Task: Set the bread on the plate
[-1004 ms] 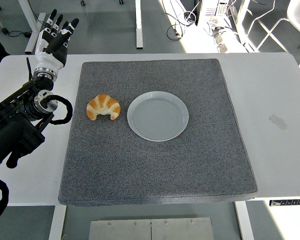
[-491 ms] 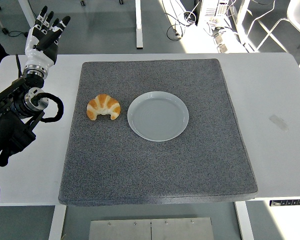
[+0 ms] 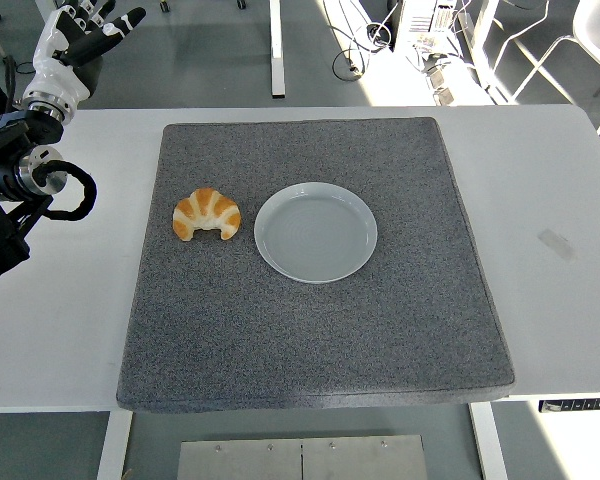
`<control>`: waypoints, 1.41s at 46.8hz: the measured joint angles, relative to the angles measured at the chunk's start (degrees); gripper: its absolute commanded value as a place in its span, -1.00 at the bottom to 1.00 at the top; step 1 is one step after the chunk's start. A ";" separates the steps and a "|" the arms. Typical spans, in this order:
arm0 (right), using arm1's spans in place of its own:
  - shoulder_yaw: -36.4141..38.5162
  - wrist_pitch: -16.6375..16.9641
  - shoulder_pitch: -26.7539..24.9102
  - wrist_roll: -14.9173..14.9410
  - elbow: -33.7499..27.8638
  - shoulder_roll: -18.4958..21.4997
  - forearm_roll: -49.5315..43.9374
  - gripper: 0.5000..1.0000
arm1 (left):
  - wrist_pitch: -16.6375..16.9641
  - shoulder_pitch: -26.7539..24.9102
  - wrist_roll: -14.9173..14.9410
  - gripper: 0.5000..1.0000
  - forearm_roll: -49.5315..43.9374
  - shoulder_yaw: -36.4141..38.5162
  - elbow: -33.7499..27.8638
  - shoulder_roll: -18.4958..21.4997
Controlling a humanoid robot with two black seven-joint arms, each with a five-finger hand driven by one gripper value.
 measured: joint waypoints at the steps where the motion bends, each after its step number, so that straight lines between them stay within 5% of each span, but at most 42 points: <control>1: 0.00 0.00 -0.01 0.00 0.00 0.00 0.00 1.00 | 0.47 -0.42 0.10 0.91 0.00 1.06 -0.60 0.58; 19: 0.00 -0.02 0.00 0.00 0.00 0.00 0.00 1.00 | 2.02 -7.96 5.61 0.91 1.77 20.18 -4.43 7.10; 26: 0.00 -0.01 0.00 0.00 0.00 0.00 0.00 1.00 | 2.35 -8.67 5.72 0.91 6.47 23.17 -5.41 7.85; 45: 0.00 -0.01 -0.02 0.00 0.00 0.00 0.00 1.00 | 8.39 -11.76 5.80 0.91 19.87 31.50 -19.88 11.44; 57: 0.00 0.00 -0.01 0.00 0.00 0.00 0.00 1.00 | 8.58 -12.68 5.80 0.85 32.01 35.27 -20.59 11.90; 66: 0.00 0.00 0.00 0.00 0.00 0.00 0.00 1.00 | 13.56 -14.46 5.80 0.85 37.72 40.75 -20.58 11.37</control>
